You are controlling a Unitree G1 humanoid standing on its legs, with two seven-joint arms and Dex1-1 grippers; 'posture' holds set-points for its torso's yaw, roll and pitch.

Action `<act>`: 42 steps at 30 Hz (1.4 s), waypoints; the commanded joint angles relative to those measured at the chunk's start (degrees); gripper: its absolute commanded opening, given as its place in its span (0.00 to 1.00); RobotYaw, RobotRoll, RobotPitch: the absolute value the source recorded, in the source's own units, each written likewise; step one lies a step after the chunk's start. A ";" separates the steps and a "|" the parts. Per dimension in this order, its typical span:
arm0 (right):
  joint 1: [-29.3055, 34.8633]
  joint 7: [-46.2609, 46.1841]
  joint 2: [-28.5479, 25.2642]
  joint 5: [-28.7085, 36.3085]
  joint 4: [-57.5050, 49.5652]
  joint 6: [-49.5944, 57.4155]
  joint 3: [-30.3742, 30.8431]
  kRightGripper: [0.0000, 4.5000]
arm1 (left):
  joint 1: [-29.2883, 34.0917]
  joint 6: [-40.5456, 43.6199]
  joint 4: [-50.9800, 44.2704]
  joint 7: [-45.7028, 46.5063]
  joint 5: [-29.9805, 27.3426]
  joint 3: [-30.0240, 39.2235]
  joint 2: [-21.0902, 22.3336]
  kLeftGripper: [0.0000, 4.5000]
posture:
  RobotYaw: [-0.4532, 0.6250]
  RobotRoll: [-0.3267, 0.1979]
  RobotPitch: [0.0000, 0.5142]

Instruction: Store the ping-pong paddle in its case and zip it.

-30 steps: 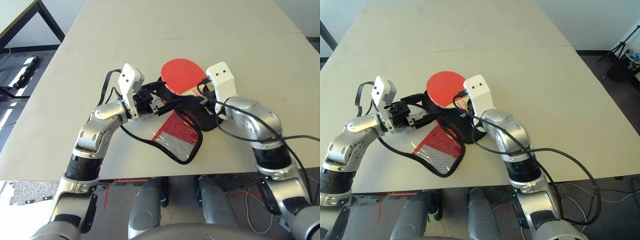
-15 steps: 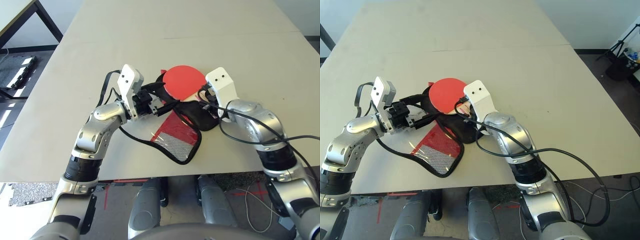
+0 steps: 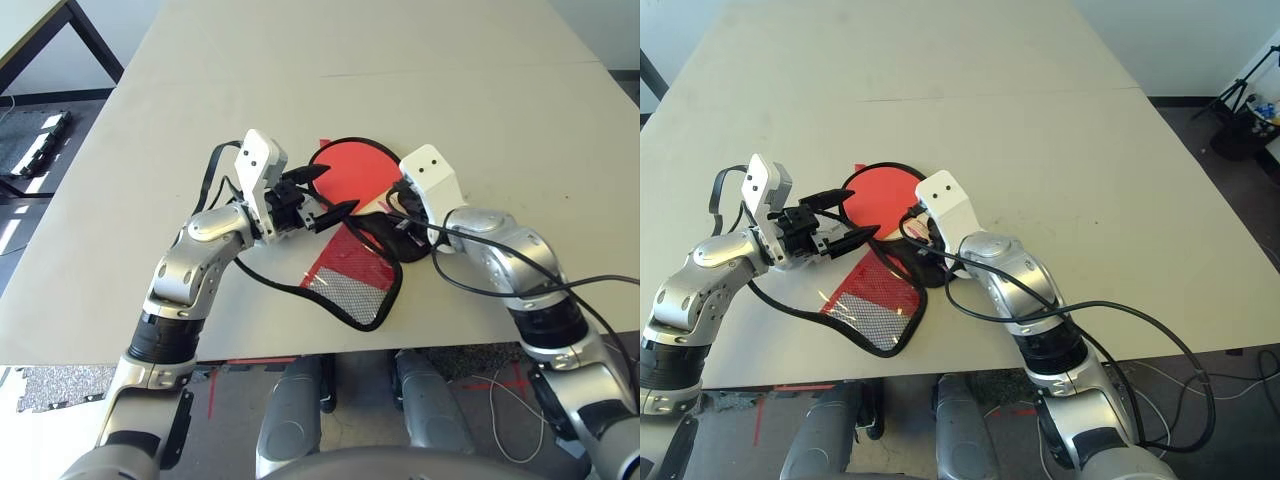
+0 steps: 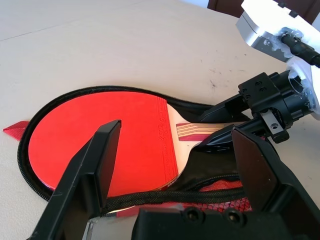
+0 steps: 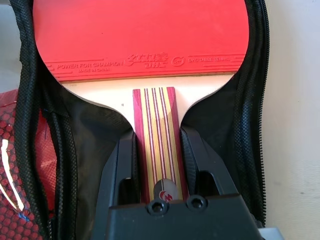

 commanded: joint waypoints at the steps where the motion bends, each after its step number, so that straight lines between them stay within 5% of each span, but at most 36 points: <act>1: -0.11 -0.52 0.47 0.13 -0.64 0.84 -0.73 0.27 | 1.09 0.33 -0.97 -0.22 0.26 -0.46 0.19 1.00 | 0.45 0.62 0.45; 7: -0.25 -1.18 0.57 -0.01 -0.37 0.39 -1.47 0.27 | 0.87 0.35 -0.92 -0.27 0.31 -0.74 -0.07 1.00 | 0.45 0.62 0.45; 13: -2.23 2.75 -1.71 4.20 -3.05 4.18 -5.90 0.67 | 0.54 0.98 -2.12 -0.38 -0.26 -0.05 0.70 1.00 | 0.45 0.62 0.45; 18: -2.35 10.94 -8.89 9.63 -4.38 2.80 -9.99 0.99 | -3.03 5.46 -6.96 -0.64 -3.23 3.32 4.57 1.00 | 0.46 0.62 0.45; 25: -0.92 21.54 -15.27 10.96 -0.66 -12.67 -9.53 1.00 | -3.43 12.07 -13.33 -3.79 -7.72 9.62 15.91 1.00 | 0.48 0.62 0.46; 31: 2.37 32.79 -17.70 12.96 1.03 -24.56 -8.55 1.00 | 5.36 15.52 -17.05 -8.99 -12.04 20.43 27.45 1.00 | 0.54 0.62 0.47; 42: -0.15 34.24 -15.16 11.05 7.07 -29.36 -6.76 1.00 | 24.97 9.37 -13.12 -13.39 -7.25 34.93 31.85 1.00 | 0.60 0.62 0.48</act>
